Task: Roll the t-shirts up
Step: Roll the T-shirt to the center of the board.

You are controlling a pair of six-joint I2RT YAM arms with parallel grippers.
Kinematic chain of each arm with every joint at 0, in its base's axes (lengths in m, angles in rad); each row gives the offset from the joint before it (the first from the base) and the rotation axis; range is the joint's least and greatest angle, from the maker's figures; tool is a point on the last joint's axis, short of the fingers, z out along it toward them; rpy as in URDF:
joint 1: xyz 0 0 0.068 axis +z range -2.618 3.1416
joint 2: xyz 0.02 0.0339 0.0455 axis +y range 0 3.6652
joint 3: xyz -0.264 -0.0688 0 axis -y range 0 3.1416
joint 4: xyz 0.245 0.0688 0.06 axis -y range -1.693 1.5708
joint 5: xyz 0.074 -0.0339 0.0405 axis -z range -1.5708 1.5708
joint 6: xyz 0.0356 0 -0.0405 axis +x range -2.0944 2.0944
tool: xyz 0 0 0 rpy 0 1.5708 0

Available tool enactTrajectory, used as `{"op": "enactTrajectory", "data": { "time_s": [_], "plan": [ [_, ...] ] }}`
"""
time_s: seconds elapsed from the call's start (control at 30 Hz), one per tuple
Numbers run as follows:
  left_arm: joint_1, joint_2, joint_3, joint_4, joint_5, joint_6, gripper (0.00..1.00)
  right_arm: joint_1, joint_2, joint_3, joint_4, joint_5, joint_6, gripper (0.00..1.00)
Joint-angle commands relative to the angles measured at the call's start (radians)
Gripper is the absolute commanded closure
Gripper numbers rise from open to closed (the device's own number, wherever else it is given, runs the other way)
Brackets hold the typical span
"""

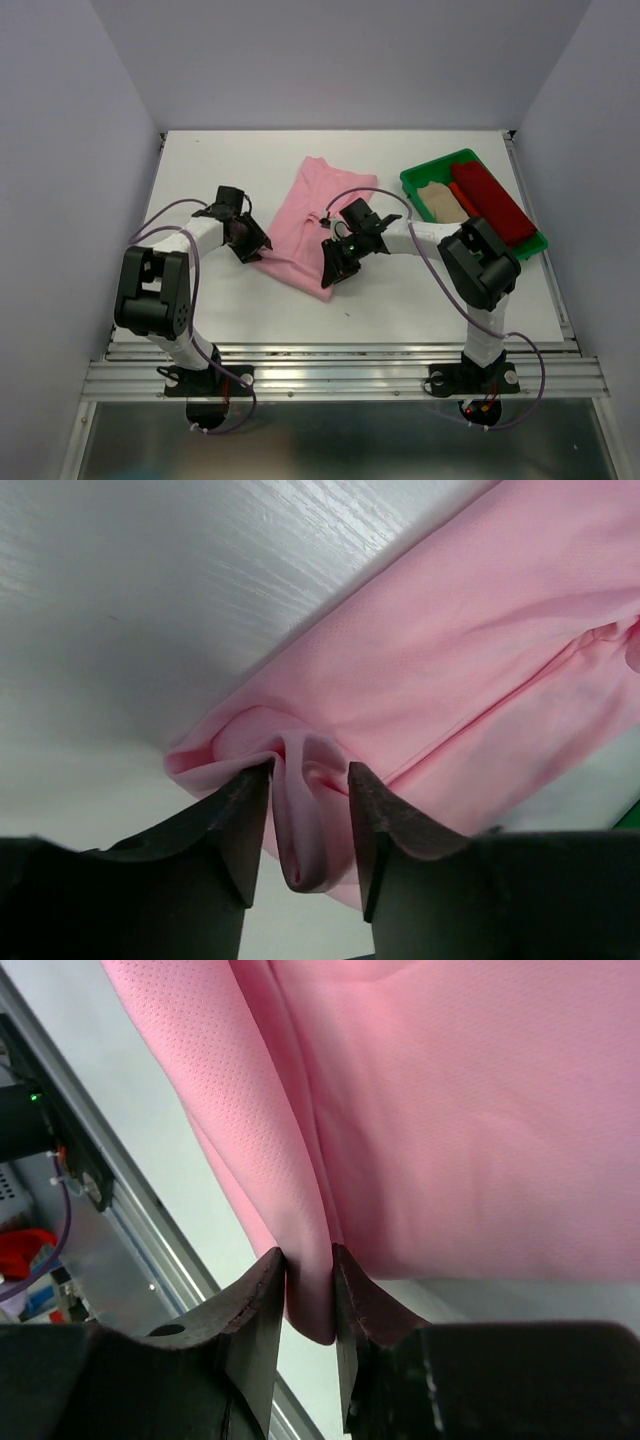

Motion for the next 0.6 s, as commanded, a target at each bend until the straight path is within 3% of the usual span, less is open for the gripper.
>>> {"op": "enactTrajectory", "data": {
  "time_s": [0.0,0.13,0.37,0.5,0.57],
  "plan": [
    [0.003,-0.078,0.016,0.016,-0.037,0.015,0.44,-0.004,-0.055,0.026,-0.014,0.115,0.000,0.69],
    [0.003,-0.122,0.034,-0.005,-0.072,0.017,0.34,-0.004,-0.069,0.014,0.006,0.125,0.011,0.72],
    [0.000,-0.178,0.060,-0.048,-0.146,0.032,0.33,-0.004,-0.104,-0.003,0.060,0.154,0.032,0.72],
    [-0.017,-0.185,0.060,-0.065,-0.183,0.037,0.42,-0.004,-0.095,-0.002,0.063,0.154,0.032,0.81],
    [-0.032,-0.188,0.053,-0.070,-0.225,0.031,0.58,-0.004,-0.090,-0.003,0.061,0.155,0.032,0.87]
  ]
}}
